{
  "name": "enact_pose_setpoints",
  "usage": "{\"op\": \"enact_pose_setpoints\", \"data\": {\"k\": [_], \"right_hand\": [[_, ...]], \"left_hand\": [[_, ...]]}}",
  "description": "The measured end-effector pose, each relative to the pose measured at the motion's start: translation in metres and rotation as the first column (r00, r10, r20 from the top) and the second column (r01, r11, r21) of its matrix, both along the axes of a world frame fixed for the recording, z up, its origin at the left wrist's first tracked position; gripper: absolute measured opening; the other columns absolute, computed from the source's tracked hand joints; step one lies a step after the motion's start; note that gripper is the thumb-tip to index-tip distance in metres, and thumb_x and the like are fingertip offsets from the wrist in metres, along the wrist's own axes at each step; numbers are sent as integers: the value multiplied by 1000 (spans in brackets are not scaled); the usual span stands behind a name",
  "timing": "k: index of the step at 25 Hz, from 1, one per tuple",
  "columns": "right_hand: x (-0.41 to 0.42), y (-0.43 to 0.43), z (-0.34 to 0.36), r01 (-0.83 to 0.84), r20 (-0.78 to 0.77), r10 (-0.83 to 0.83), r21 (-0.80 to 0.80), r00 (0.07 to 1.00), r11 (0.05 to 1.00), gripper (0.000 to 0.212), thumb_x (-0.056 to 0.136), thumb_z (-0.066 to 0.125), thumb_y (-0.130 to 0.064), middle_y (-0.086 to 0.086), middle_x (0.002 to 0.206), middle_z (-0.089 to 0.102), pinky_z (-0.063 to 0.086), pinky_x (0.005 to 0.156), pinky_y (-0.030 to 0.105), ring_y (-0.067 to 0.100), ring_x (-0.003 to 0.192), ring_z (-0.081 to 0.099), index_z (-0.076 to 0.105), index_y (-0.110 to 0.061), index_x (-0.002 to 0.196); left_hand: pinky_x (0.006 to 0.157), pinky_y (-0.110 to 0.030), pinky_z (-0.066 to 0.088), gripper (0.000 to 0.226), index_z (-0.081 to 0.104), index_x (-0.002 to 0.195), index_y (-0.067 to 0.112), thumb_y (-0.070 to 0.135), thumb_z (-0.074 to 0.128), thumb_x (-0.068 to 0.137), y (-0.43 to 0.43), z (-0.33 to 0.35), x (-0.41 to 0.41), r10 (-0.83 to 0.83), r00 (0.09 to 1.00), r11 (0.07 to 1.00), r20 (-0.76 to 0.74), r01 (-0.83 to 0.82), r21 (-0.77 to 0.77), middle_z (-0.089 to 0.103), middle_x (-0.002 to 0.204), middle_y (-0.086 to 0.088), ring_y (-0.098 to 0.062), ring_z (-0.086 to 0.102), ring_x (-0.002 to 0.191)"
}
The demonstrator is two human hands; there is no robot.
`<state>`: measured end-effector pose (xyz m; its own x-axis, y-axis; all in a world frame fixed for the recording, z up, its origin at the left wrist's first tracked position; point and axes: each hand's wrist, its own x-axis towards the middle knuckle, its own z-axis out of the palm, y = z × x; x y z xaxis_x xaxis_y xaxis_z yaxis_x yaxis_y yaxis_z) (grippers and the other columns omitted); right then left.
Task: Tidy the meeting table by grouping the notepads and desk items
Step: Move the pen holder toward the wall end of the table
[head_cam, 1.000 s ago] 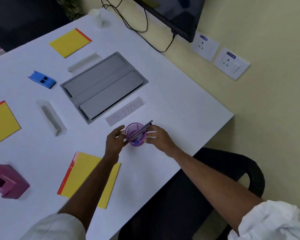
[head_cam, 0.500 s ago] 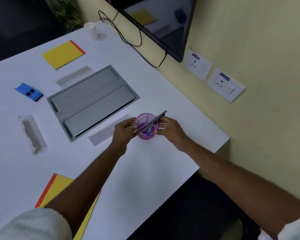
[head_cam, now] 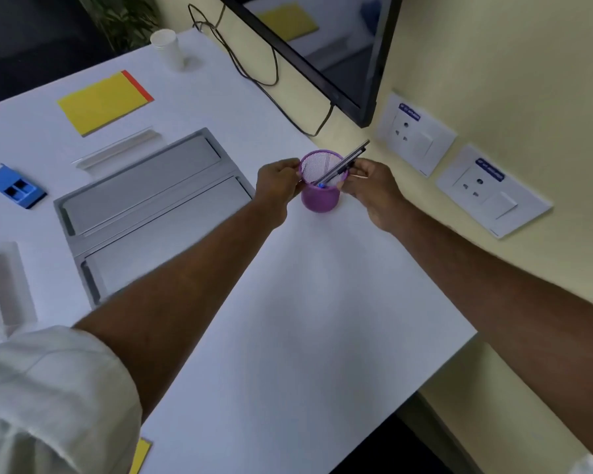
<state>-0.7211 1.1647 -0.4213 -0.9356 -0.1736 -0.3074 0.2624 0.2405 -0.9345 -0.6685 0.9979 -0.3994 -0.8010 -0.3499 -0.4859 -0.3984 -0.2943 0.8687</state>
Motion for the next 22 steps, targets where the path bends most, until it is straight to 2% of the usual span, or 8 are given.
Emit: {"op": "enact_pose_setpoints", "data": {"k": [4, 8, 9, 11, 14, 16, 19, 22], "right_hand": [[-19, -6, -20, 12, 7, -12, 11, 1000, 1000, 41, 79, 68, 5, 6, 111, 75, 56, 99, 41, 21, 108, 70, 68, -8, 118], [-18, -5, -30, 49, -10, -49, -8, 999, 999, 46, 82, 68, 6, 5, 117, 73, 58, 96, 37, 19, 109, 70, 65, -8, 126], [-16, -4, -30, 58, -22, -59, -14, 998, 998, 49, 83, 67, 8, 5, 121, 72, 57, 96, 37, 18, 111, 69, 62, -9, 130], [-12, -4, -28, 77, -36, -77, -20, 996, 997, 58, 84, 66, 11, 6, 131, 67, 56, 99, 38, 19, 118, 66, 56, -10, 137], [3, -6, -26, 114, -13, -114, 53, 993, 992, 69, 88, 64, 9, 8, 151, 50, 48, 108, 36, 21, 135, 52, 41, -10, 149], [22, -7, -27, 94, -31, -90, 162, 995, 982, 70, 92, 63, 1, 8, 157, 41, 42, 113, 35, 22, 142, 44, 33, -11, 154], [61, -10, -25, -26, -53, 47, 342, 998, 939, 67, 96, 60, -13, 7, 160, 35, 33, 119, 37, 22, 147, 35, 29, -12, 156], [108, -27, -15, -117, -74, 160, 408, 984, 905, 63, 100, 56, -17, 8, 162, 32, 30, 120, 35, 23, 149, 32, 28, -10, 156]], "left_hand": [[84, -27, 59, 34, 62, 128, -4, -11, 49, 97, -2, -17, -26, -31, 999, 996, 27, 33, -79, 67, 121, -17, -25, 66, 103], [77, -21, 55, 30, 66, 110, 2, -14, 44, 97, 3, -23, -31, -96, 995, 992, 16, 97, -86, 66, 104, -7, -23, 62, 105], [79, -22, 55, 33, 65, 115, 2, -15, 43, 97, 3, -22, -30, -113, 994, 990, 3, 113, -85, 66, 112, -7, -23, 60, 107], [90, -30, 55, 50, 48, 143, 1, -17, 43, 96, 1, -23, -30, -136, 991, 985, -16, 134, -105, 55, 142, -11, -25, 56, 117], [107, -42, 48, 58, 32, 155, 7, -8, 43, 100, -2, -27, -16, -197, 980, 959, -7, 191, -212, 36, 160, -11, -31, 44, 140], [116, -45, 39, 53, 31, 156, 10, 8, 45, 104, -4, -28, 4, -271, 963, 888, 1, 250, -385, 34, 162, -9, -28, 39, 145], [121, -39, 31, 49, 37, 153, 9, 20, 45, 106, -12, -27, 44, -391, 920, 658, 34, 306, -688, 38, 160, -10, -25, 37, 147], [120, -37, 28, 48, 39, 153, 10, 23, 43, 107, -26, -18, 89, -463, 884, 512, 58, 320, -797, 38, 160, -10, -25, 35, 148]]}}
